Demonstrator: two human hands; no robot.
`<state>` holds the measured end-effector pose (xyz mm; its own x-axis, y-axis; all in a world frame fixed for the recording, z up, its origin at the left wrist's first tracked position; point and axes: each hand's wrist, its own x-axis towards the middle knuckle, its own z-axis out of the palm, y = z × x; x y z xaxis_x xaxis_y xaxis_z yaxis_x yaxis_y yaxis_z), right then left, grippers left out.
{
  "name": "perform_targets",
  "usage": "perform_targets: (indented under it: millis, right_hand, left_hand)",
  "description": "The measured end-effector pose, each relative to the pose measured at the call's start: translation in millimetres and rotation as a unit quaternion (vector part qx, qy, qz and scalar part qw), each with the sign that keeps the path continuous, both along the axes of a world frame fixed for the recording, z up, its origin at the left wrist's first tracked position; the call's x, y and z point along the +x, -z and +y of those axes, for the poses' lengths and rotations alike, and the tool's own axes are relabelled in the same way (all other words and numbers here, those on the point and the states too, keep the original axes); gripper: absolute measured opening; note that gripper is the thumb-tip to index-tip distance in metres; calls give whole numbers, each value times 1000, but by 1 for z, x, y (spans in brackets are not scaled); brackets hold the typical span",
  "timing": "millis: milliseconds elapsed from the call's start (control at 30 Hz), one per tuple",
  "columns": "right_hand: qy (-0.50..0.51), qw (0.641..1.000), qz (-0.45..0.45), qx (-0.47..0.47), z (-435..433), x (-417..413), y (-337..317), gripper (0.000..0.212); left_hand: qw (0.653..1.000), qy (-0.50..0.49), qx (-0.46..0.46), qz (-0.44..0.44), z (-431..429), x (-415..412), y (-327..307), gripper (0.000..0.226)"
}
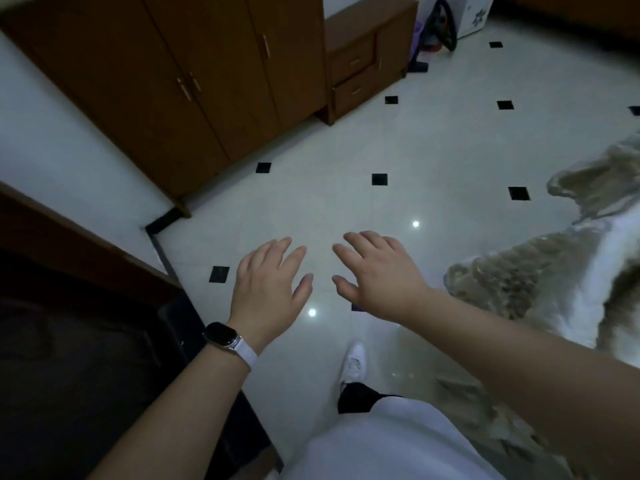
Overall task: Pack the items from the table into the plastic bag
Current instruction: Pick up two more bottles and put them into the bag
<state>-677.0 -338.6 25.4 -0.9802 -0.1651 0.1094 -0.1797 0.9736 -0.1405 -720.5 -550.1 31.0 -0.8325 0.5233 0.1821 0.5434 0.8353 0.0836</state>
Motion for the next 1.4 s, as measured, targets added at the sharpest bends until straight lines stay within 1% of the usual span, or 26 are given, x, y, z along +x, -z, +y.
perform_targets:
  millis: [167,300,433,533,800,867,967,1100,1233,1300,1400]
  right_hand:
    - [-6,999,42,-14,14,-88,-10,53]
    - [4,998,65,-9,36,-139,-27,54]
    - [39,996,82,2,65,-173,-31,52]
    - [79,994,70,8,88,-198,-25,52]
    - [196,979,52,31,148,-285,-9,52]
    - [230,972,39,41,164,-310,-9,53]
    - [270,960,35,56,188,-344,-17,51]
    - [349,934,36,70,220,-369,-29,50]
    - [427,901,29,67,256,-367,-28,52]
    - [456,887,27,66,271,-361,-26,51]
    - [515,855,4,63,308,-346,-19,52]
  left_hand:
    - [999,10,-17,29,14,-86,-21,47]
    - [999,13,-22,28,35,-140,-32,49]
    - [998,51,-22,30,65,-190,-38,49]
    - [996,85,-12,40,90,-229,-36,50]
    - [982,185,30,33,164,-360,-8,47]
    - [976,211,35,29,186,-400,-6,46]
    - [963,258,66,26,223,-456,-5,46]
    - [941,326,92,15,279,-511,-5,46]
    - [915,392,99,-17,343,-533,1,45]
    - [901,421,101,-16,370,-535,3,45]
    - [876,473,94,-18,430,-534,8,45]
